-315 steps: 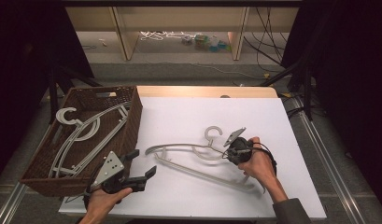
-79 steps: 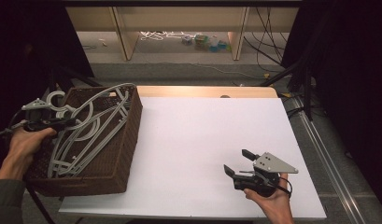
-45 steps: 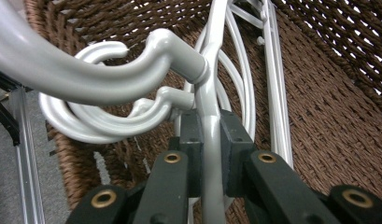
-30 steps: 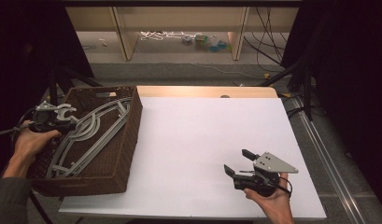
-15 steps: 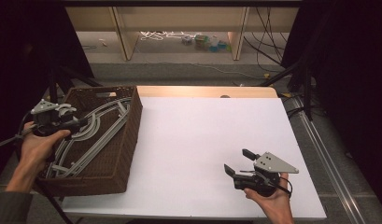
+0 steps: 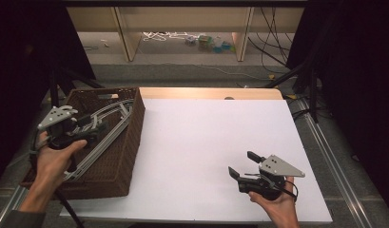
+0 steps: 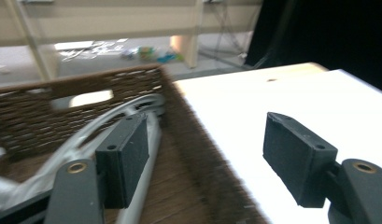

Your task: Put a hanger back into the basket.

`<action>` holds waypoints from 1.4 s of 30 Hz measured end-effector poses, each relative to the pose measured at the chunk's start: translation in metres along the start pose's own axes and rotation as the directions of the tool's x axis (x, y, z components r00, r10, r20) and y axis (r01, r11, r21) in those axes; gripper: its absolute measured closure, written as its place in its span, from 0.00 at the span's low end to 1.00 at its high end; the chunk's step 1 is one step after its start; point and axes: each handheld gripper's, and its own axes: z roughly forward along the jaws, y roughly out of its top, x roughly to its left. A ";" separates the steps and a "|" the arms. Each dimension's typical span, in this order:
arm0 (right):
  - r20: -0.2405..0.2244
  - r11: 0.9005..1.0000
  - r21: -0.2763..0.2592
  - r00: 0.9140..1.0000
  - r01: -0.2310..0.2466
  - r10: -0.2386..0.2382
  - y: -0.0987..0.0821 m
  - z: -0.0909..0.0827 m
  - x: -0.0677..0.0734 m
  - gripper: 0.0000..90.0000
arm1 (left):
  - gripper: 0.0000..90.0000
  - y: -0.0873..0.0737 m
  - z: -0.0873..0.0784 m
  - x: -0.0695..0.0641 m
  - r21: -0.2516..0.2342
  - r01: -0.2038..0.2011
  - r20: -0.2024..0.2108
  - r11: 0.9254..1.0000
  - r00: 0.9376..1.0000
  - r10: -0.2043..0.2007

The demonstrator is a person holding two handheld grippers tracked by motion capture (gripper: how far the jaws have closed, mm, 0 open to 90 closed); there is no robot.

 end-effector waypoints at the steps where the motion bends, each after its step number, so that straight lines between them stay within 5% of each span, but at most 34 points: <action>1: 0.006 1.000 0.000 1.000 0.002 -0.002 0.000 0.000 0.000 0.21 | 0.34 -0.001 0.001 -0.006 -0.006 -0.002 0.018 1.000 1.000 0.002; 13: 0.011 1.000 -0.014 1.000 0.000 0.000 0.000 -0.002 0.000 0.21 | 0.31 -0.019 0.015 -0.061 -0.065 -0.007 0.136 0.998 0.991 0.016; 20: 0.020 1.000 -0.024 1.000 -0.005 0.005 -0.001 -0.002 0.000 0.20 | 0.26 -0.033 0.024 -0.086 -0.081 -0.032 0.217 0.996 0.975 0.049; 30: 0.020 0.999 -0.039 1.000 -0.011 0.012 -0.002 -0.004 -0.001 0.19 | 0.20 -0.048 0.029 -0.107 -0.095 -0.040 0.257 0.995 0.964 0.064; 34: 0.014 0.999 -0.036 1.000 -0.012 0.012 -0.002 -0.005 0.000 0.19 | 0.18 -0.053 0.031 -0.115 -0.101 -0.053 0.287 0.994 0.955 0.080; 42: 0.009 0.999 -0.050 1.000 -0.009 0.010 -0.005 -0.004 0.000 0.18 | 0.18 -0.064 0.033 -0.123 -0.106 -0.067 0.303 0.992 0.948 0.096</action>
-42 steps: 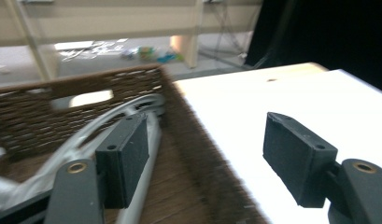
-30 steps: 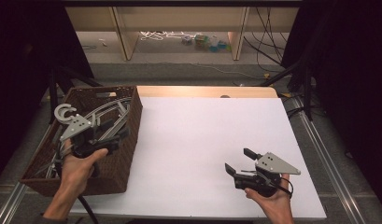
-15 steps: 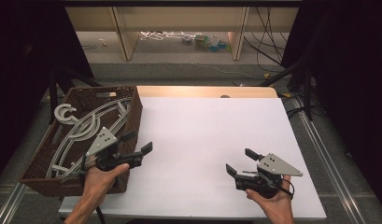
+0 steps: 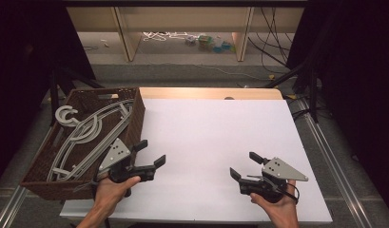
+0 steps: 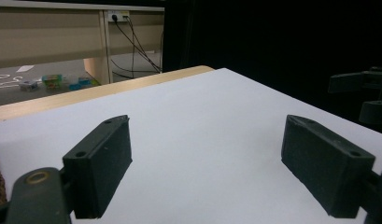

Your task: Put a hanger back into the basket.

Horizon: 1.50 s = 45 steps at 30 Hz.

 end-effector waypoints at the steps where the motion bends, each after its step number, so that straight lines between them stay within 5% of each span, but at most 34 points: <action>1: -0.001 1.000 -0.004 1.000 0.002 -0.002 0.000 0.000 0.000 0.18 | 0.18 -0.001 0.000 -0.001 -0.001 0.009 0.002 1.000 1.000 -0.009; 3: 0.004 1.000 -0.008 1.000 0.001 0.000 -0.001 0.000 0.001 0.18 | 0.18 -0.003 -0.001 -0.001 -0.007 -0.021 0.001 1.000 1.000 0.021; 8: -0.004 1.000 -0.010 1.000 0.002 -0.002 -0.003 -0.002 0.002 0.18 | 0.18 -0.008 -0.005 -0.001 -0.034 -0.005 0.000 0.999 1.000 0.005; 17: 0.001 1.000 -0.015 1.000 0.009 -0.009 -0.004 -0.004 0.004 0.18 | 0.17 -0.024 -0.010 0.000 -0.019 -0.034 0.005 0.999 0.999 0.034; 22: 0.009 1.000 -0.012 1.000 0.007 -0.007 -0.005 -0.006 0.007 0.18 | 0.17 -0.031 -0.015 -0.001 -0.008 -0.090 0.002 0.996 0.996 0.090; 32: -0.021 1.000 -0.002 1.000 0.009 -0.009 -0.009 -0.008 0.013 0.18 | 0.18 -0.038 -0.030 0.002 -0.009 -0.052 -0.004 0.999 0.999 0.052; 45: -0.026 1.000 0.004 1.000 0.001 -0.001 -0.011 -0.008 0.012 0.18 | 0.18 -0.039 -0.027 0.002 -0.003 -0.048 -0.003 0.999 0.999 0.048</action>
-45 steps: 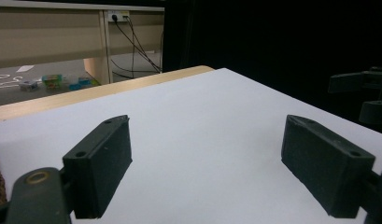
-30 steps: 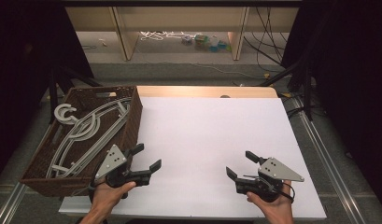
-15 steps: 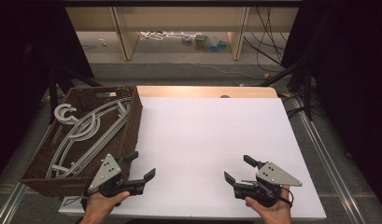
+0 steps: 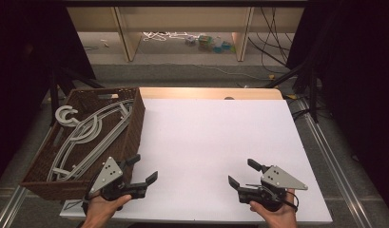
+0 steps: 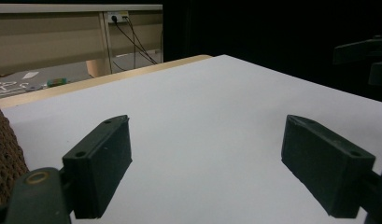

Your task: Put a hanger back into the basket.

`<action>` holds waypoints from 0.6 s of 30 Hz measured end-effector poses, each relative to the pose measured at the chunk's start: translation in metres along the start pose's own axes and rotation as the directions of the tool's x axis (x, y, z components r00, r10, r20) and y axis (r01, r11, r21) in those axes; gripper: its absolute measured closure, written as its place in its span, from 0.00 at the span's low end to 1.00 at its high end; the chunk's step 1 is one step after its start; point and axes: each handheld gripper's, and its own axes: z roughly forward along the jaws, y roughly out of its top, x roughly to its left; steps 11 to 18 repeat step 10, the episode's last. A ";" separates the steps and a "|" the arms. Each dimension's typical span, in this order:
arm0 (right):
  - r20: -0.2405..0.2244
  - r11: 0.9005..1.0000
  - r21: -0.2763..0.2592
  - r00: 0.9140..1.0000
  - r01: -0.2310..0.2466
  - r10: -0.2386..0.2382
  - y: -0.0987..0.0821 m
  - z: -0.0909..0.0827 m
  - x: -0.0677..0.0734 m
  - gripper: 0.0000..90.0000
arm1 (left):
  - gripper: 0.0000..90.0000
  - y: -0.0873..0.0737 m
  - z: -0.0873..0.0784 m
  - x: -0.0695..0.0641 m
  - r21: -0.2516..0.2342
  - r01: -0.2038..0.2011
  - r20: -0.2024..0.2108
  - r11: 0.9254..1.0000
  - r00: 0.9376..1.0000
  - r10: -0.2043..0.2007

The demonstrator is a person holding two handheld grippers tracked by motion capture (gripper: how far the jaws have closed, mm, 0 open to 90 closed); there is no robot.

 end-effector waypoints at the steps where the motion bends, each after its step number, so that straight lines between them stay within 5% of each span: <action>1: 0.000 1.000 0.000 1.000 0.000 0.000 0.000 0.000 0.000 0.18 | 0.18 0.000 0.000 0.000 -0.001 -0.005 0.001 1.000 1.000 0.005; 18: -0.001 1.000 -0.001 1.000 -0.001 0.001 0.000 0.000 0.000 0.18 | 0.18 0.000 0.000 0.001 -0.004 -0.002 0.001 1.000 1.000 0.002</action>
